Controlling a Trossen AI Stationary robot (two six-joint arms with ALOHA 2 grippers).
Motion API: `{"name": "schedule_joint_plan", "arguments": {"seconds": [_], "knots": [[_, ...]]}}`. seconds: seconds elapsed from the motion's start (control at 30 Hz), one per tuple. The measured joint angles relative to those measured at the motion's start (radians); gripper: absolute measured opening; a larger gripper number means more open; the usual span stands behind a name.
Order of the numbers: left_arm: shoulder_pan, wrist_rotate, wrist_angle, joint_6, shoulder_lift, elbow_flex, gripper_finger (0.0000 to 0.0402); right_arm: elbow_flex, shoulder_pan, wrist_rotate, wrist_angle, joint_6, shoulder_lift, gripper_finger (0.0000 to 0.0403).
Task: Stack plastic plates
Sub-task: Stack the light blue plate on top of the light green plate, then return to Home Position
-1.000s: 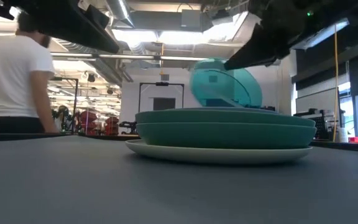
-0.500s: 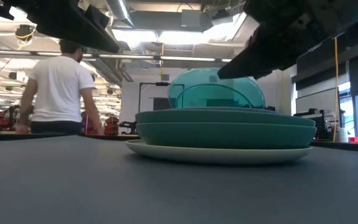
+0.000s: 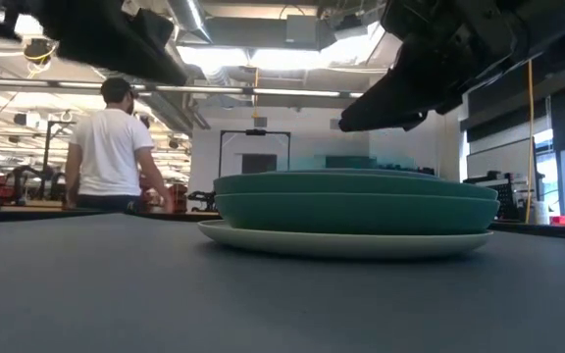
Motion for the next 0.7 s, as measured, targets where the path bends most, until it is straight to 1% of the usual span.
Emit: {"name": "schedule_joint_plan", "arguments": {"seconds": [0.03,0.13,0.27,0.43,0.57,0.6,0.7], "knots": [[0.006,-0.004,-0.018,0.025,0.0,0.0,0.009,0.0,0.0,0.0,0.001,-0.006,0.0,0.0121],[0.051,-0.022,-0.025,0.036,-0.016,-0.024,0.0089,0.002,0.0,0.0,-0.002,-0.03,-0.008,0.0151],[0.136,0.063,0.045,0.036,-0.087,-0.098,0.0083,0.003,0.0,-0.002,-0.008,-0.063,-0.02,0.017],[0.231,0.154,0.213,0.033,-0.233,-0.244,0.0074,0.003,0.0,-0.072,-0.001,-0.089,-0.029,0.0168],[0.28,0.162,0.295,0.005,-0.356,-0.358,0.0072,0.003,0.0,-0.086,-0.001,-0.098,-0.029,0.0158],[0.29,0.163,0.313,0.002,-0.386,-0.383,0.0072,0.003,0.0,-0.104,-0.002,-0.1,-0.029,0.0155],[0.315,0.198,0.369,-0.009,-0.483,-0.464,0.0071,0.003,-0.001,-0.242,0.002,-0.112,-0.029,0.0142]]}}
